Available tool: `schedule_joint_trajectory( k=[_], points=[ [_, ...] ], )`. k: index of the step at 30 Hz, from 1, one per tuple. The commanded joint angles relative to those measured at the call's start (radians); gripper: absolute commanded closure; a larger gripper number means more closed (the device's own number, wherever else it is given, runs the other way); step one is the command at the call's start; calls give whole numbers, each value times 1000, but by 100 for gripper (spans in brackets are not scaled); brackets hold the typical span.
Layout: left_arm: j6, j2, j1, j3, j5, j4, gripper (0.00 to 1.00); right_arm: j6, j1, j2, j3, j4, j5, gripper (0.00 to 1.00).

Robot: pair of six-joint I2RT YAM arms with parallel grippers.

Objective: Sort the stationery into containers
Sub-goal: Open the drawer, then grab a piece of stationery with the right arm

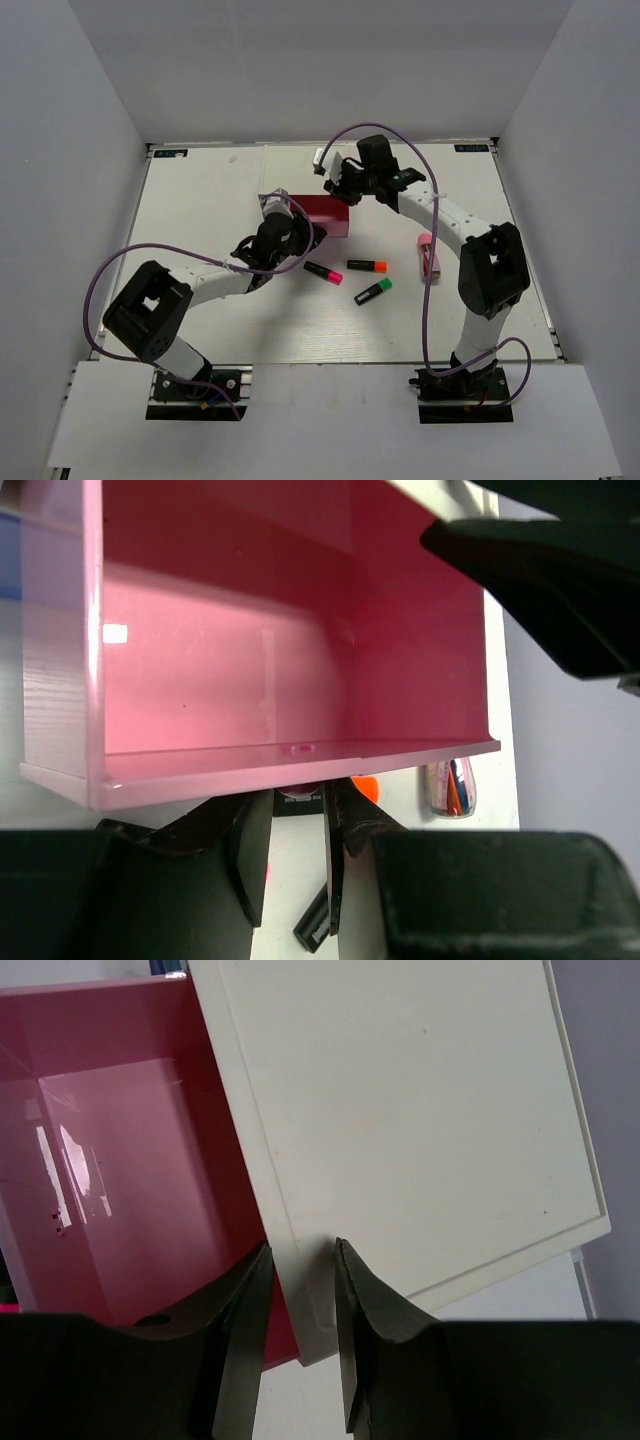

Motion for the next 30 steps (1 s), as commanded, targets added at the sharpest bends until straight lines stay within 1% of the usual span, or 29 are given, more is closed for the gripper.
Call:
schedule_joint_trajectory(
  k=[1,3,4,5,6,7,8,9,10,12,14,15,21,23,24,26,27,28,29,30],
  points=[
    [16,-35,-17,-31,54,-71,82,30,-8,29,45,67,88,65],
    [16,-35,-17,-31,54,-80,82,34,-7,29,45,63,83,65],
    [16,-35,-17,-31,54,-80,82,33,-8,28,45,55,66,63],
    [16,-35,-17,-31,54,-80,80,30,-8,20,39,55,54,58],
    [16,-35,-8,-31,54,-91,68,31,-11,17,37,47,43,53],
    [16,-35,-8,-20,44,-103,60,31,-10,9,32,44,27,49],
    [16,-35,-8,-9,43,-112,53,33,-12,-1,23,41,1,42],
    [16,-35,-8,-9,28,-123,48,34,-12,-20,20,38,-19,39],
    [16,-35,-8,1,16,-135,39,31,-13,-28,2,39,-30,36],
    [16,-45,2,11,7,-135,34,40,-15,-72,-15,52,-59,32],
    [16,-45,2,20,-6,-135,31,50,-15,-93,-49,84,-70,32],
    [16,-55,2,20,-15,-135,31,60,-15,-130,-56,93,-69,32],
    [25,-87,2,43,-24,-153,30,97,-19,-219,-102,105,-69,32],
    [36,-118,2,43,-15,-163,30,96,-18,-279,-145,110,-58,32],
    [36,-132,2,22,-15,-178,30,99,-19,-328,-158,119,-29,32],
    [47,-197,2,-8,-15,-199,30,146,-19,-362,-202,144,12,37],
    [47,-227,2,-47,-6,-200,30,168,-24,-379,-234,165,66,38],
    [47,-259,2,-70,-6,-215,29,188,-30,-426,-266,170,121,45],
    [36,-293,2,-97,-6,-235,27,253,-34,-439,-279,173,150,49],
    [27,-369,2,-147,8,-249,27,272,-50,-460,-294,140,158,53]
  ],
)
